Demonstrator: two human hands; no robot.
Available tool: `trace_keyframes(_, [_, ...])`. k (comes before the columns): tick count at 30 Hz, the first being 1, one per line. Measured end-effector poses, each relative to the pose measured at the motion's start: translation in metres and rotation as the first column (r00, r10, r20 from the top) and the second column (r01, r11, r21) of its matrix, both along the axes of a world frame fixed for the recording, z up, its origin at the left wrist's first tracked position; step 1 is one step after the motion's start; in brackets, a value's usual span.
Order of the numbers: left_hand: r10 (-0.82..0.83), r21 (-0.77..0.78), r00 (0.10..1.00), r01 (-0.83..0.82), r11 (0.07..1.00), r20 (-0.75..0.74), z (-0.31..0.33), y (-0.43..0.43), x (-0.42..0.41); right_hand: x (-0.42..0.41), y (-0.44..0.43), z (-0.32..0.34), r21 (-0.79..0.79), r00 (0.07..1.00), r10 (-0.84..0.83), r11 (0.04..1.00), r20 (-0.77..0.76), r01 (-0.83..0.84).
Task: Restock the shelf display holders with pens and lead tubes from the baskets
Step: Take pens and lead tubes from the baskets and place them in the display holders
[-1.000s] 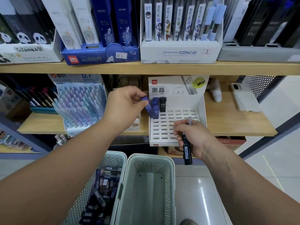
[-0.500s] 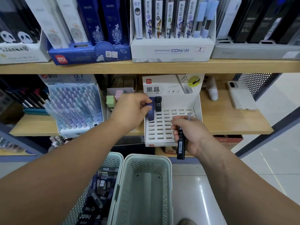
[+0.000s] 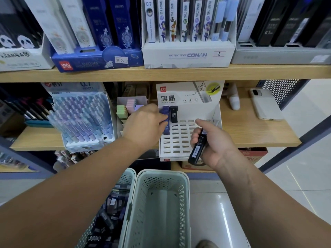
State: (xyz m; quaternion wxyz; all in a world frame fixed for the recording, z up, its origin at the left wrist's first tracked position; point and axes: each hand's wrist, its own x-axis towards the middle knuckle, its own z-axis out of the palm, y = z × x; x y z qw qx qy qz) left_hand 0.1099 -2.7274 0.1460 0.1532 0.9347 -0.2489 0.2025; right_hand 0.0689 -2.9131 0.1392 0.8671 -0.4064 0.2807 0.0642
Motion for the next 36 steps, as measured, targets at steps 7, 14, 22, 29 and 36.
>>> trace_keyframes(7, [-0.177,-0.522,0.776,-0.219,0.825,-0.606,0.004,-0.034,-0.052,0.003,0.005,0.006,0.068,0.996,-0.041,0.997,0.082,0.036])
trace_keyframes(14, [-0.181,-0.498,0.746,-0.224,0.838,-0.641,0.002,-0.039,-0.061,0.001,0.007,0.004,-0.037,0.997,-0.018,0.999,0.080,0.021])
trace_keyframes(22, [-0.318,-0.639,0.646,-0.347,0.686,-0.694,0.001,-0.030,-0.064,-0.003,0.004,0.001,-0.320,0.985,0.146,0.941,0.090,-0.110])
trace_keyframes(29, [-0.393,-0.667,0.567,-0.430,0.609,-0.724,-0.001,-0.022,-0.063,-0.004,0.005,-0.001,-0.279,0.953,0.262,0.937,0.154,-0.213])
trace_keyframes(36, [-0.197,-0.682,0.762,-0.393,0.617,-0.617,0.003,-0.020,-0.036,-0.004,0.006,-0.005,-0.389,0.933,0.335,0.883,0.134,-0.262])
